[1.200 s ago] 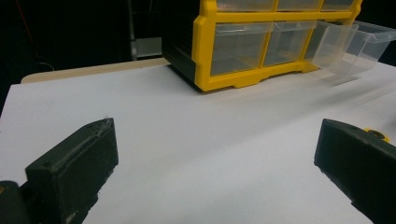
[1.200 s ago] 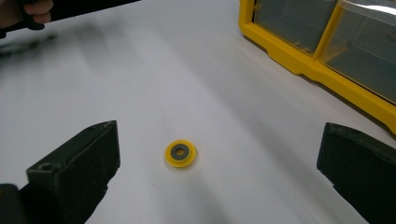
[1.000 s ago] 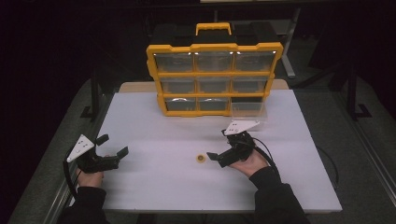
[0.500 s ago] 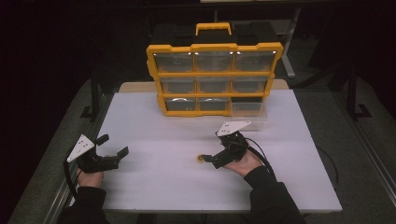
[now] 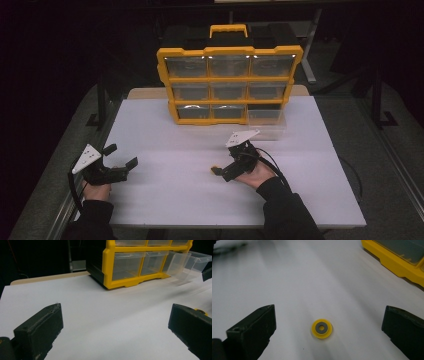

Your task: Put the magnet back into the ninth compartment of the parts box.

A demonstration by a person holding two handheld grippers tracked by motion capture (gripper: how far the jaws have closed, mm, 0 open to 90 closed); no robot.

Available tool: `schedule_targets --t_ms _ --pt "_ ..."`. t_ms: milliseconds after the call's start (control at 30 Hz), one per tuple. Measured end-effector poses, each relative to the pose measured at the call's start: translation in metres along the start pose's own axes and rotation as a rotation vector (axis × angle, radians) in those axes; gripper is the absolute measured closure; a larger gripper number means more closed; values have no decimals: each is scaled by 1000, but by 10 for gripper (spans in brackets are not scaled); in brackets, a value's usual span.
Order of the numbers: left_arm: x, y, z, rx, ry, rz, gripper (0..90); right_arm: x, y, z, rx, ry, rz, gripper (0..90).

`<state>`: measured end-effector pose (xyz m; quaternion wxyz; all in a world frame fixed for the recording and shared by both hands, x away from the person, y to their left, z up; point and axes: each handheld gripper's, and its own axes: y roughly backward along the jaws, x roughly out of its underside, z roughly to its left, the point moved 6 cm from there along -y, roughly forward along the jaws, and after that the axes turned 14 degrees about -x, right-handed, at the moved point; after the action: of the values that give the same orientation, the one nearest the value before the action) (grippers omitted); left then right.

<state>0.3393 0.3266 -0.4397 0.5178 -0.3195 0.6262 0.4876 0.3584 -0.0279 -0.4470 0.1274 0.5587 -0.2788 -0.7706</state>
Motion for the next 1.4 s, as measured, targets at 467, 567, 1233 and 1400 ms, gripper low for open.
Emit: schedule_targets --t_ms 467,567,1233,1400 --pt "0 0 0 -1 1 -1 0 6 -14 -4 -11 -11 46 0" --pt "0 0 0 0 1 -1 0 6 -18 -5 -15 -12 54 0" --pt "0 -1 -1 2 0 -1 0 12 -34 -3 -42 -11 98 0" --pt "0 -1 -1 2 -1 0 0 13 -39 -2 -50 -12 115 0"
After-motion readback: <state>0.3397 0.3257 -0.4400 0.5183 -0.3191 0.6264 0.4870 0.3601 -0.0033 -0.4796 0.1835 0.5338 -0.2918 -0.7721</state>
